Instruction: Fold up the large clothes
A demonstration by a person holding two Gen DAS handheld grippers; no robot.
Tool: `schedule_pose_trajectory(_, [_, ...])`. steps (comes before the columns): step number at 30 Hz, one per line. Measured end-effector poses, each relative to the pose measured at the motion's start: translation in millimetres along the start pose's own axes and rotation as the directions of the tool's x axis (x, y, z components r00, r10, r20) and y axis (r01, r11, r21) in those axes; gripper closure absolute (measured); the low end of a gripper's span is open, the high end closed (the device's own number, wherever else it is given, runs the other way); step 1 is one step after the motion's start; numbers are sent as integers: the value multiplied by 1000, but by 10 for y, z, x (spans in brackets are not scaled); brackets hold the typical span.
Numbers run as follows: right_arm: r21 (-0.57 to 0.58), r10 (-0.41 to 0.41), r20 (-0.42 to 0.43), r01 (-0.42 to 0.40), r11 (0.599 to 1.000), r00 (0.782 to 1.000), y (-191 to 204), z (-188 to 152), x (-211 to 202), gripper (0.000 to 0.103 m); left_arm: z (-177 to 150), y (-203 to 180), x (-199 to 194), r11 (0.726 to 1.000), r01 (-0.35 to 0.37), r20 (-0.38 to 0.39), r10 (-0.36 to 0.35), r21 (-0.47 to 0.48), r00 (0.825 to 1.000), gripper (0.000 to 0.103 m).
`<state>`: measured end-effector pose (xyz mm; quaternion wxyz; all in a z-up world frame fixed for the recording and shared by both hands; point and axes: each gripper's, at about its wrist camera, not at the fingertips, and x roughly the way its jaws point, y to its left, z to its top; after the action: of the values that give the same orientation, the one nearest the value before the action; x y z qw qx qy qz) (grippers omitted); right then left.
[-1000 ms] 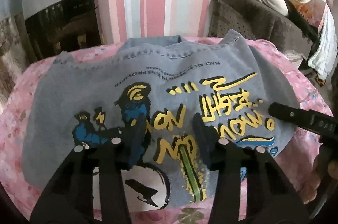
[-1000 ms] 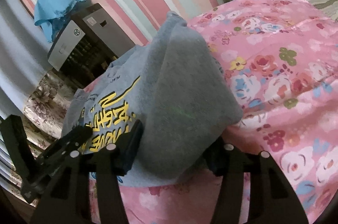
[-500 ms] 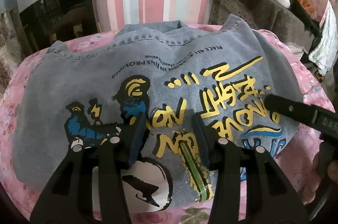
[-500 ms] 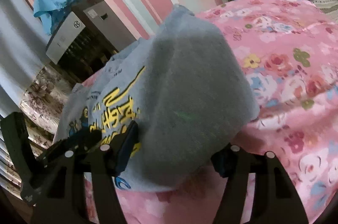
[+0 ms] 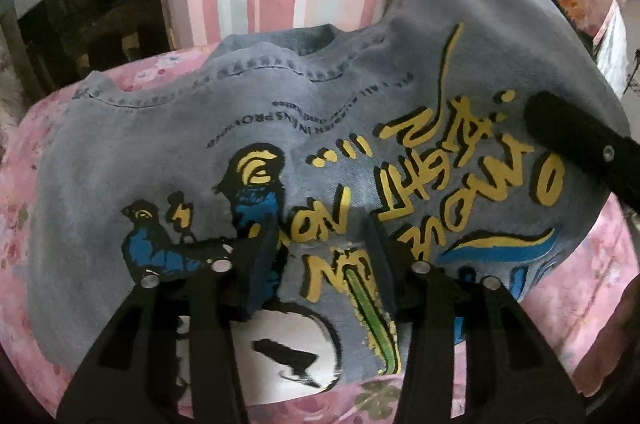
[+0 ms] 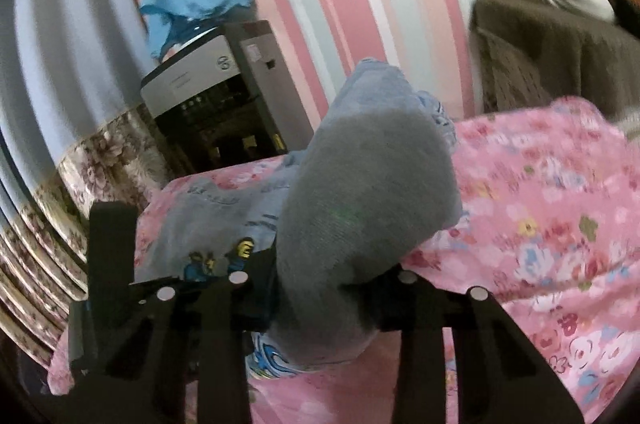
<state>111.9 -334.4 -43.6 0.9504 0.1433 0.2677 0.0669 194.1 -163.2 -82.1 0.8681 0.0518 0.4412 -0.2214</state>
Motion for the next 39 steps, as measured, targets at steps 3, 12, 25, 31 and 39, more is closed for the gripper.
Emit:
schedule_pose_trajectory(3, [-69,-24,12,25,997,1000,301,71,-39,70,-32,189,-175,1000,21,4,-21,1,1000,71])
schedule_pose_trajectory(12, [-258,6,-10,-8,966,1000,1430,69,90,75,-253,1483,-801,994,-110,78,109,-4,991,71])
schedule_pose_trajectory(25, [-463,-46,-309,-108,880,950,2178,-772,856,75,-537,2299,-952,982,-188,53,188,-11,981,39])
schedule_pose_trajectory(31, [-452,14,-327,-169,876,945,2160,-579,646,56,-575,2248,-1043,982,-189,81,189,-8,979,18])
schedule_pose_trajectory(39, [-385,105,-240,-194,902,965,1766,-163,-223,41,-486,2264,-1211,978,-209,105,210,-18,972,12])
